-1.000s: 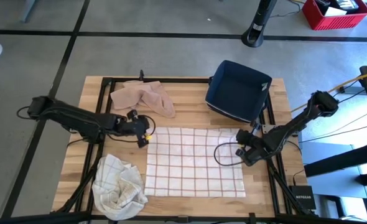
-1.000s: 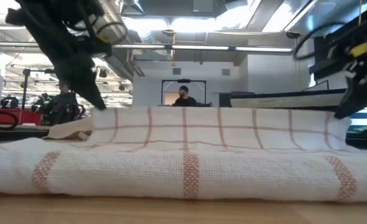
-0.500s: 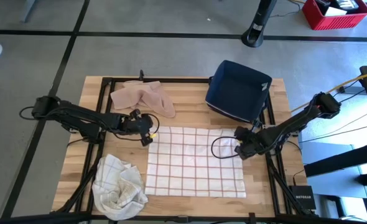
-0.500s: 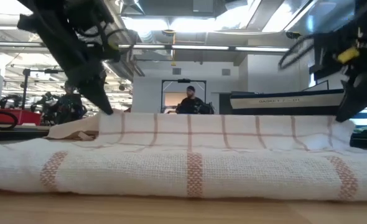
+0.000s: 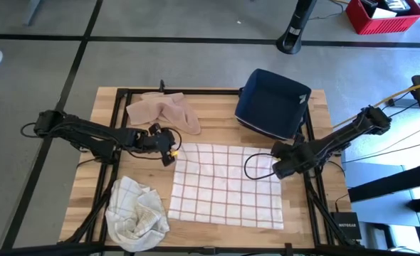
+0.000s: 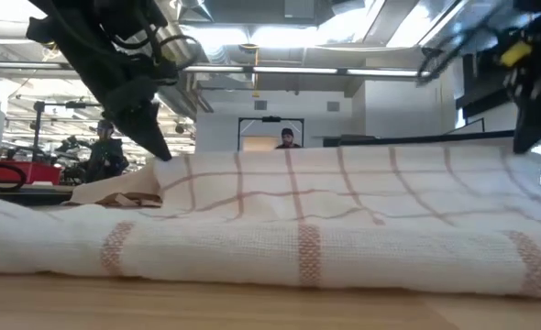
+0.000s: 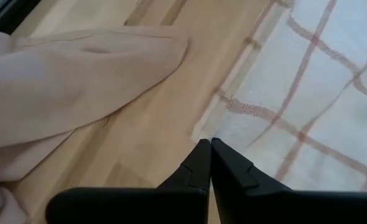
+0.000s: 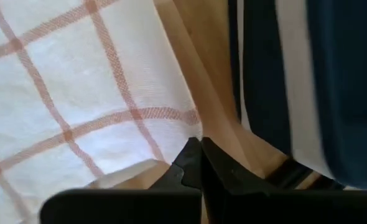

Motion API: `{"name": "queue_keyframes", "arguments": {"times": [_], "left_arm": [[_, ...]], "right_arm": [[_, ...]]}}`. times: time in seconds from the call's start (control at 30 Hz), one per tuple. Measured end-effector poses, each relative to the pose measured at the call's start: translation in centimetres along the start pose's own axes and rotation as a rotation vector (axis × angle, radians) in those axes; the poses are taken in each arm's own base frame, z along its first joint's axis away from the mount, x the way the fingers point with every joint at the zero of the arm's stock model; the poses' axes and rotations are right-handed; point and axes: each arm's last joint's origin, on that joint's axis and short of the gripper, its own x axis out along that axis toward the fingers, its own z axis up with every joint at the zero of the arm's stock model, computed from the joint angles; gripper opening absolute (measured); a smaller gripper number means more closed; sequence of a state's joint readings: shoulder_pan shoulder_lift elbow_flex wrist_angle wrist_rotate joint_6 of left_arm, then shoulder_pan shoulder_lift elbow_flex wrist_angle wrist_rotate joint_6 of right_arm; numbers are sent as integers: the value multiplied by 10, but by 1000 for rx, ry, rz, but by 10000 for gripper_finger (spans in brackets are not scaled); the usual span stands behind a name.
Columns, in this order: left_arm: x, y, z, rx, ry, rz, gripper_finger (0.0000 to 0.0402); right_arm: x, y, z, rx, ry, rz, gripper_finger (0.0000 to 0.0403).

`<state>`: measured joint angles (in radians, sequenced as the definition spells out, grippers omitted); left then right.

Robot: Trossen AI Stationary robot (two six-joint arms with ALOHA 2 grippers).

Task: Fold towel
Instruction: Fold the white with red-stripe towel

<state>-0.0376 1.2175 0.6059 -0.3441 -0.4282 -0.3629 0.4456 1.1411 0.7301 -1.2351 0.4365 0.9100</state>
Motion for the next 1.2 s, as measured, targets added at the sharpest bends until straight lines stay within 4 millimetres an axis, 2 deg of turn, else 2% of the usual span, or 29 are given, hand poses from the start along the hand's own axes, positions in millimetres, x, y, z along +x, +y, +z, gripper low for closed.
{"name": "queue_keyframes", "arguments": {"times": [0.2, 0.47, 0.57, 0.73, 0.87, 0.97, 1.1, 1.2], "left_arm": [[6, 6, -1, -14, -24, 8, 0], [8, 11, 4, -26, -51, 22, 8], [10, 15, 2, -28, -31, 46, 42], [1, 20, 10, -122, 20, 39, 120], [-12, 2, 23, -158, -32, -227, 154], [-13, -17, 22, -102, -50, -333, 159], [4, -37, 5, -1, 5, -344, 152], [25, -47, -12, 15, 65, -334, 145]], "right_arm": [[33, -2, -15, 15, 23, -62, 0], [37, -3, -11, 175, 12, -65, 3], [38, -5, -11, 204, -16, -98, 28], [27, -9, -3, 247, 62, -75, 113], [14, 2, 8, 211, 63, 96, 168], [13, 20, 19, 157, -99, 250, 191], [22, 43, 25, 75, -327, 407, 202], [36, 54, 23, 41, -387, 469, 203]]}}
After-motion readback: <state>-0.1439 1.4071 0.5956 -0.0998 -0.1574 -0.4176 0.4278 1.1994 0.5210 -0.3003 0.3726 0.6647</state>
